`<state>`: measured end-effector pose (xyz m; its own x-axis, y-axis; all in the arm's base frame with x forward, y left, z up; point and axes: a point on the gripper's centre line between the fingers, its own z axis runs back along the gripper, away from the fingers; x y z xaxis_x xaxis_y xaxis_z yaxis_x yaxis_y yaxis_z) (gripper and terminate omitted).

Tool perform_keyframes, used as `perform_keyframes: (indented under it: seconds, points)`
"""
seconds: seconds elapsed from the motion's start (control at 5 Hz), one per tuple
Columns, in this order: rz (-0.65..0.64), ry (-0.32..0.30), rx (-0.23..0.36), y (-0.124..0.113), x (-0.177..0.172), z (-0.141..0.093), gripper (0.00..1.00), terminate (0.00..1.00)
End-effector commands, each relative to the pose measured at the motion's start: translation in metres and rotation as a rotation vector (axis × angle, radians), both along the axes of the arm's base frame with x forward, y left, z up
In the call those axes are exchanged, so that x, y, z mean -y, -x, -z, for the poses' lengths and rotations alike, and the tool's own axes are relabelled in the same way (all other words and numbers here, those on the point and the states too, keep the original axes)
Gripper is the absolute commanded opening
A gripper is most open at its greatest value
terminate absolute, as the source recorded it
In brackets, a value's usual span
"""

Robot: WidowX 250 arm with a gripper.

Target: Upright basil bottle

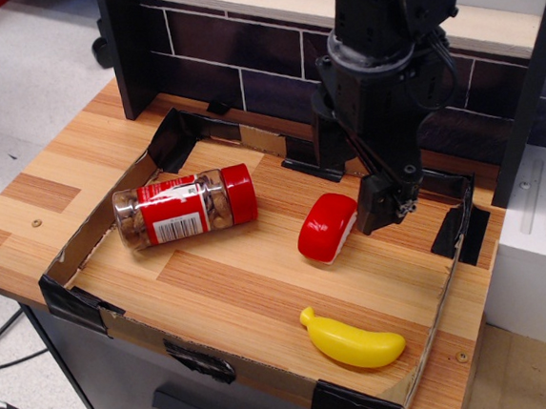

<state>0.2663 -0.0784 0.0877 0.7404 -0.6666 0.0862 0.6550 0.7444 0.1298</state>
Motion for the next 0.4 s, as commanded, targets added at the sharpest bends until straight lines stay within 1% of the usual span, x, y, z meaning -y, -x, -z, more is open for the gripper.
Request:
perform_keyframes:
  seconds: [0.0, 0.2]
  points:
    - [0.0, 0.0, 0.0, 0.0, 0.0, 0.0, 1.0, 0.0]
    - [0.02, 0.025, 0.02, -0.002, -0.026, -0.009, 1.0, 0.0]
